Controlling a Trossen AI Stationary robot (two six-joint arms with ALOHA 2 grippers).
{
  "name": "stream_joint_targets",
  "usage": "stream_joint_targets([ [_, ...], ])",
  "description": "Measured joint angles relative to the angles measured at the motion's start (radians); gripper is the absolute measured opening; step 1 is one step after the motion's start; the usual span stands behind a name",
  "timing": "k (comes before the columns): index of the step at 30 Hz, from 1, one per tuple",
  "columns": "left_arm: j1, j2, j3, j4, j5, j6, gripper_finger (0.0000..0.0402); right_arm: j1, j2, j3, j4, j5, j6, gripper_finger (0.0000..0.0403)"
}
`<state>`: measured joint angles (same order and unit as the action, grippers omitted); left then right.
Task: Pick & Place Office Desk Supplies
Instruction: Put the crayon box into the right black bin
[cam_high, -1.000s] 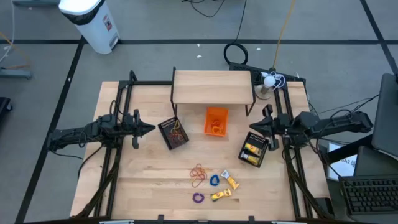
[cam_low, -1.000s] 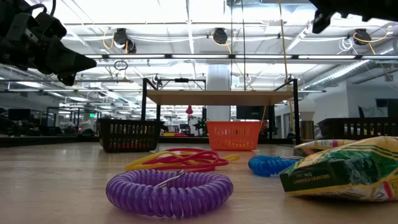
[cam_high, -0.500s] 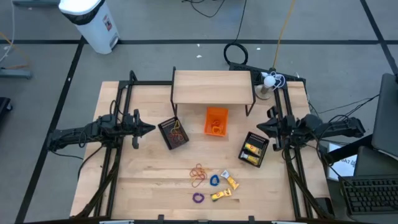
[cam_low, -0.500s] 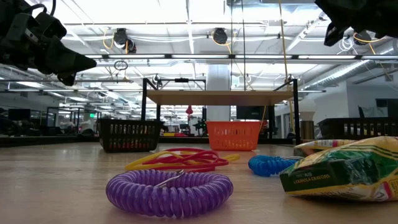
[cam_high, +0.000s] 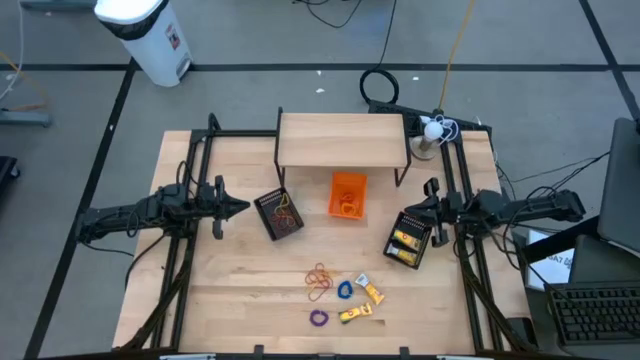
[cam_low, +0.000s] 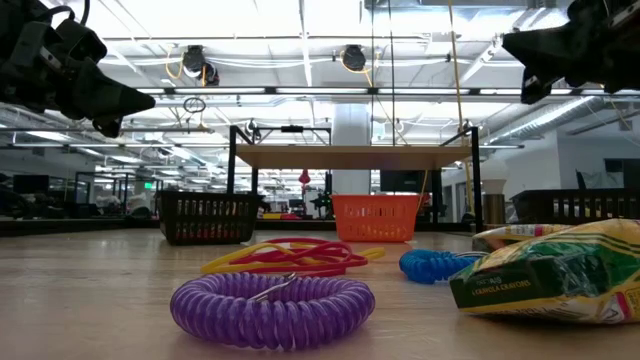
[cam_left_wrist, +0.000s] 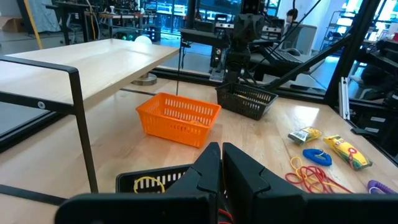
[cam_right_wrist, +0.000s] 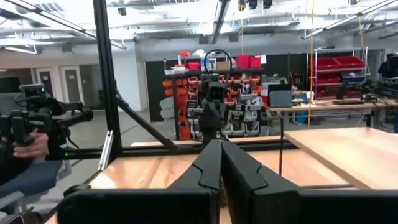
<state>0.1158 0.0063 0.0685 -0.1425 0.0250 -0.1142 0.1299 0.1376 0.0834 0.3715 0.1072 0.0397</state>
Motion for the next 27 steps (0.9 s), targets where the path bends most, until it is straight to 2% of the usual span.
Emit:
stream_joint_targets([
  [7, 0.000, 0.000, 0.000, 0.000, 0.000, 0.001, 0.0021, 0.000, 0.000, -0.016, -0.006, 0.055, 0.046, 0.0000],
  [21, 0.001, 0.000, 0.000, 0.000, -0.004, 0.003, 0.0021, 0.000, 0.009, -0.011, 0.001, 0.052, 0.055, 0.0000],
  [24, 0.001, 0.000, 0.000, 0.001, -0.005, 0.003, 0.0021, 0.012, 0.067, 0.023, -0.049, 0.050, 0.077, 0.0000],
  [27, 0.001, 0.000, 0.000, 0.003, -0.010, 0.003, 0.0021, 0.044, 0.177, 0.100, -0.062, 0.051, 0.081, 0.0000],
])
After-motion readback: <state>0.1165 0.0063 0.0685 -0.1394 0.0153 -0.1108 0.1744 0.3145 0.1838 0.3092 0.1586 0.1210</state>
